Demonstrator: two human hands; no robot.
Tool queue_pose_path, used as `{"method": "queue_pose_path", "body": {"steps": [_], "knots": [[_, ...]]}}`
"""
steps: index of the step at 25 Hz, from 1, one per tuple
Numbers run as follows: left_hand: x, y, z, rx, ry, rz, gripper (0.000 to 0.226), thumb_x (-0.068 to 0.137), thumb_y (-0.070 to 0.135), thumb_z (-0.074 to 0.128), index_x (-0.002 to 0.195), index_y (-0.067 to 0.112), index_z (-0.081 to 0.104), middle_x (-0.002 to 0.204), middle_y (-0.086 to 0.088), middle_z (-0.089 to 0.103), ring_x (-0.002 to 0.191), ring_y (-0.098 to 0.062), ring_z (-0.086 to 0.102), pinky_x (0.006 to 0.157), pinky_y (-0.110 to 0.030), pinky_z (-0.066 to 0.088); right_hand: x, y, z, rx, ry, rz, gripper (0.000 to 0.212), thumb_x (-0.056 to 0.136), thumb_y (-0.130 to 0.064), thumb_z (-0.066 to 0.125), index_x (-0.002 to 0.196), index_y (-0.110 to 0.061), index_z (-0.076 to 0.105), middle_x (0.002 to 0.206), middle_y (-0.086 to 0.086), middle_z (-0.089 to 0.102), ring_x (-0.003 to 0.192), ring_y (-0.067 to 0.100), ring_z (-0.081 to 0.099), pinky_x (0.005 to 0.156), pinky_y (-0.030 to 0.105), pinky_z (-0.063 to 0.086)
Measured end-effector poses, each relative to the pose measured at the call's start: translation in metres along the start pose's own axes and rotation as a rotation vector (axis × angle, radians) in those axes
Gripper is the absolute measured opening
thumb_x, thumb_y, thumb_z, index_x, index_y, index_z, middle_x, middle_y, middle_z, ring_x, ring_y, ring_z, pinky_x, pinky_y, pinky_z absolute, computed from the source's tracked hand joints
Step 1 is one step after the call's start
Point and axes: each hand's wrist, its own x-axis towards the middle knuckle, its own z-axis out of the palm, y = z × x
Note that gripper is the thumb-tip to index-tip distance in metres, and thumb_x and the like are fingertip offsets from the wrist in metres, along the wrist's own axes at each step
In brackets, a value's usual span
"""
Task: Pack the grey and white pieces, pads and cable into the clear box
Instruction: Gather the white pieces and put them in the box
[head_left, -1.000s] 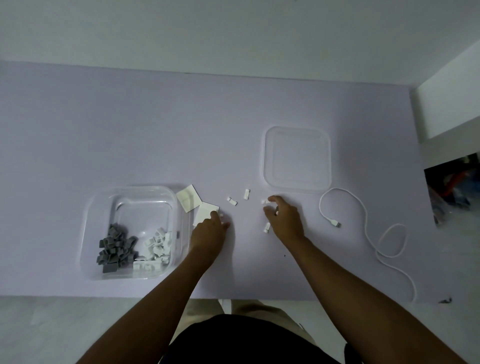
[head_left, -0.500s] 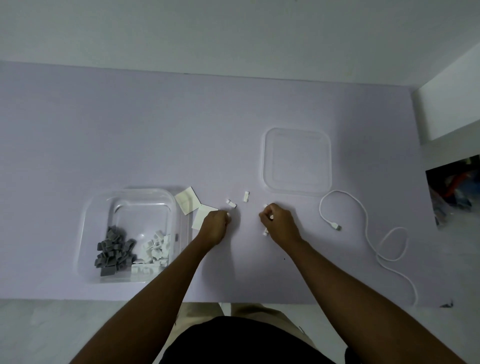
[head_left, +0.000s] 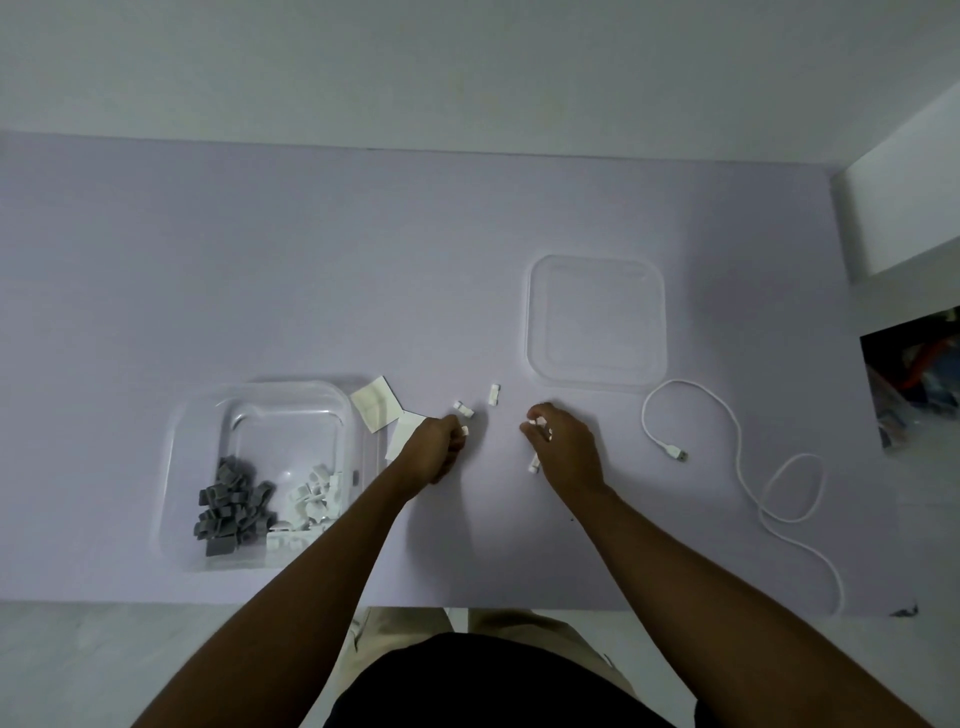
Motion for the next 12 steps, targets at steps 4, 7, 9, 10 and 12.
{"method": "queue_pose_path", "body": {"steps": [4, 7, 9, 10, 12], "knots": [[-0.003, 0.0, -0.004, -0.05, -0.021, -0.029, 0.025, 0.082, 0.019, 0.036, 0.065, 0.022, 0.017, 0.052, 0.006, 0.016, 0.045, -0.013, 0.009, 0.045, -0.02, 0.007, 0.004, 0.0, 0.002, -0.005, 0.019, 0.04, 0.015, 0.092, -0.026, 0.067, 0.088, -0.015, 0.059, 0.083, -0.002, 0.065, 0.077, 0.017, 0.063, 0.067, 0.026, 0.042], [-0.008, 0.0, -0.006, -0.045, -0.025, -0.015, 0.024, 0.081, 0.019, 0.035, 0.065, 0.021, 0.017, 0.052, 0.005, 0.016, 0.045, -0.013, 0.009, 0.046, -0.021, 0.007, 0.0, -0.002, -0.005, 0.067, 0.019, 0.088, 0.028, 0.087, -0.027, 0.074, 0.106, -0.017, 0.055, 0.085, -0.002, 0.064, 0.075, 0.013, 0.061, 0.067, 0.024, 0.042], [-0.012, 0.0, -0.006, 0.002, -0.027, 0.04, 0.025, 0.082, 0.018, 0.035, 0.06, 0.02, 0.025, 0.052, 0.002, 0.021, 0.045, -0.015, 0.012, 0.046, -0.021, 0.01, -0.006, -0.002, -0.008, 0.13, 0.039, 0.149, 0.039, 0.085, -0.026, 0.076, 0.115, -0.018, 0.053, 0.081, -0.005, 0.061, 0.072, 0.01, 0.059, 0.065, 0.022, 0.042], [-0.014, -0.001, -0.005, 0.031, -0.016, 0.075, 0.026, 0.084, 0.017, 0.035, 0.058, 0.018, 0.034, 0.05, 0.0, 0.027, 0.044, -0.015, 0.016, 0.045, -0.02, 0.012, -0.009, -0.001, -0.008, 0.143, 0.056, 0.17, 0.041, 0.084, -0.026, 0.077, 0.117, -0.018, 0.053, 0.078, -0.008, 0.058, 0.07, 0.006, 0.058, 0.065, 0.023, 0.041], [-0.018, -0.004, -0.003, 0.083, 0.012, 0.148, 0.028, 0.089, 0.013, 0.033, 0.07, 0.012, 0.053, 0.051, -0.006, 0.043, 0.041, -0.016, 0.025, 0.042, -0.018, 0.018, -0.011, -0.001, -0.007, 0.155, 0.086, 0.187, 0.043, 0.084, -0.026, 0.078, 0.119, -0.018, 0.054, 0.078, -0.008, 0.057, 0.068, -0.003, 0.054, 0.067, 0.023, 0.04]]}}
